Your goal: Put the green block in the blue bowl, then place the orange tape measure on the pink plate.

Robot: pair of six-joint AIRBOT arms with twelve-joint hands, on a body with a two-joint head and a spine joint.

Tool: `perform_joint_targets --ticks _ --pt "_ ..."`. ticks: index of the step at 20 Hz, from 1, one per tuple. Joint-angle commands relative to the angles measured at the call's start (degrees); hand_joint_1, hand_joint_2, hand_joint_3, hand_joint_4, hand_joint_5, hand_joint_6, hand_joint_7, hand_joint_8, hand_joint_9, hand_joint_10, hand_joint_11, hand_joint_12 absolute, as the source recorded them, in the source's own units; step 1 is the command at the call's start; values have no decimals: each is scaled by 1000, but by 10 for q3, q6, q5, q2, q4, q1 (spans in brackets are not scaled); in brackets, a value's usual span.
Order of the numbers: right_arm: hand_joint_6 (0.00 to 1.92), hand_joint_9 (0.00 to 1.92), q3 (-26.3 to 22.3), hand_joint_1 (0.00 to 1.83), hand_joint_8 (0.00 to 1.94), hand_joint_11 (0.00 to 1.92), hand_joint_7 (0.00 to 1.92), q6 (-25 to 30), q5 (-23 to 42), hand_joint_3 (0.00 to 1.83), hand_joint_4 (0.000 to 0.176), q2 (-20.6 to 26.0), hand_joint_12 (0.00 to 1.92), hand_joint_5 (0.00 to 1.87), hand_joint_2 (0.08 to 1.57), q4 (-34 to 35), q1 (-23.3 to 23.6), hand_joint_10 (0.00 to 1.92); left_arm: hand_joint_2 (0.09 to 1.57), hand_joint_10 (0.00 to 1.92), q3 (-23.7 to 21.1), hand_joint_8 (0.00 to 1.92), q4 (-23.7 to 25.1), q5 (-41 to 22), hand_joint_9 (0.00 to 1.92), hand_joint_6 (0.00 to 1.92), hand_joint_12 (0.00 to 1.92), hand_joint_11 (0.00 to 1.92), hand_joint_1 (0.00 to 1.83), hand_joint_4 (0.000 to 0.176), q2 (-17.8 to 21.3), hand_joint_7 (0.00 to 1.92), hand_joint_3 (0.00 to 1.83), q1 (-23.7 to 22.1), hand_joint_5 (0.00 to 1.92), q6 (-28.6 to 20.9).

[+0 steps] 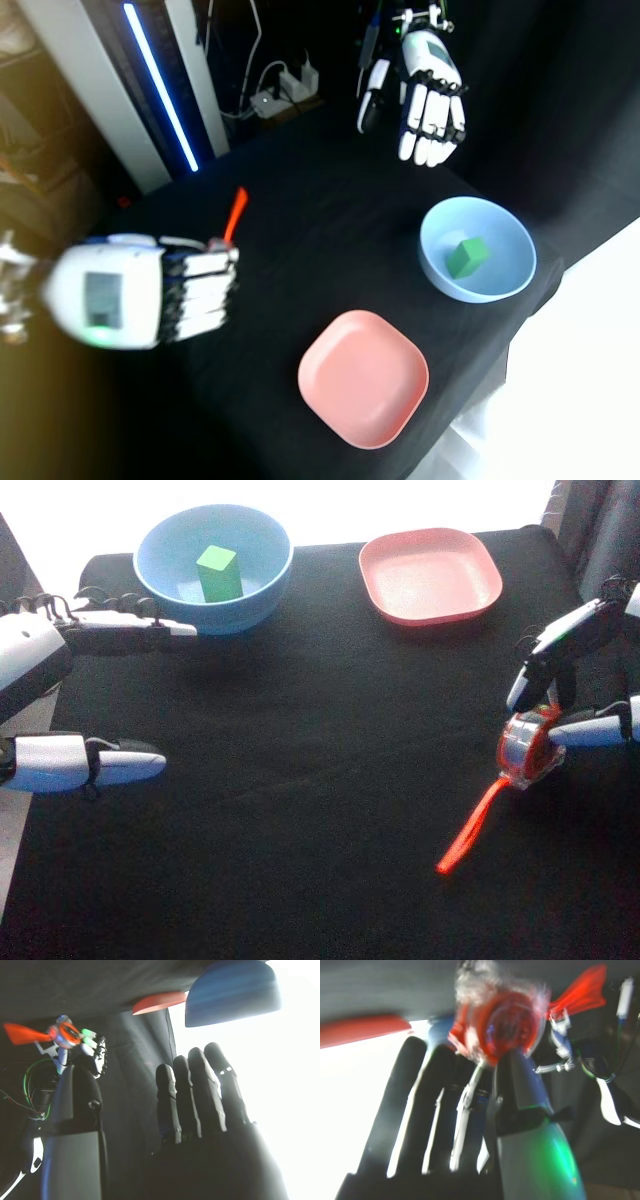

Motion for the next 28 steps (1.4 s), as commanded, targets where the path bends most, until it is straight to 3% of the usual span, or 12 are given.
perform_joint_targets --ticks 1,3,6,7,8,9,10,11,14,17,25,28 --pt "780 914 6 1376 927 728 935 -4 24 0 0 -4 1214 1115 1093 15 5 1168 972 16 -1 6 -9 -71 522 2 995 188 928 16 5 500 0 -2 546 -4" --pt "856 837 8 1369 1020 673 886 -2 14 1 0 -11 1393 1079 1118 3 5 1266 973 0 -1 0 -10 -71 505 1 1035 146 966 0 5 488 1 -1 558 -4" --pt "375 864 8 1377 1252 802 852 4 12 1 0 -13 1613 1187 1120 -7 5 1410 989 2 -1 1 -11 -73 493 1 1045 97 977 0 5 482 1 0 551 -4" --pt "533 910 7 1289 1286 837 926 5 12 0 0 -13 1659 1091 1120 -9 5 1347 989 6 -1 3 -12 -73 503 2 1055 112 975 0 5 487 1 1 554 -4" --pt "954 863 7 1257 1171 788 915 8 12 1 0 -13 1711 937 1140 -10 5 1329 991 3 -1 1 -13 -74 501 1 1084 99 979 0 5 487 0 3 555 -4" --pt "361 700 7 1308 840 501 755 10 12 0 0 -13 1619 791 1016 -11 5 1099 992 1 -1 0 -14 -75 488 1 1088 78 993 0 5 479 0 4 556 -4" --pt "86 609 7 1281 506 378 695 14 12 0 0 -13 1516 753 973 -11 5 898 994 5 -1 4 -15 -77 497 2 1100 89 996 0 5 487 1 7 561 -6" --pt "16 545 7 1253 218 277 653 14 12 0 0 -13 1308 662 935 -11 5 572 994 6 -1 3 -15 -79 512 1 1129 92 1022 0 6 503 0 8 569 -7" --pt "0 540 8 1200 2 121 556 16 12 0 35 -12 1165 515 952 -10 5 77 997 0 -1 0 -17 -81 495 1 1126 70 1013 0 6 499 1 9 572 -7" --pt "0 459 9 1184 0 50 446 16 12 0 72 -10 1118 419 932 -10 5 13 1006 1 -1 1 -17 -81 486 1 1153 38 1017 0 6 502 1 10 579 -7" --pt "3 507 11 1185 1 88 453 31 -17 1 94 -7 1164 484 927 -70 5 13 999 1 -1 1 -17 -80 496 0 1310 27 990 6 5 537 0 11 597 -7" --pt "0 477 11 1232 0 10 410 41 -27 0 143 -6 1196 457 926 -94 5 0 997 0 -1 0 -17 -79 463 1 1338 3 982 30 5 530 0 11 595 -7"
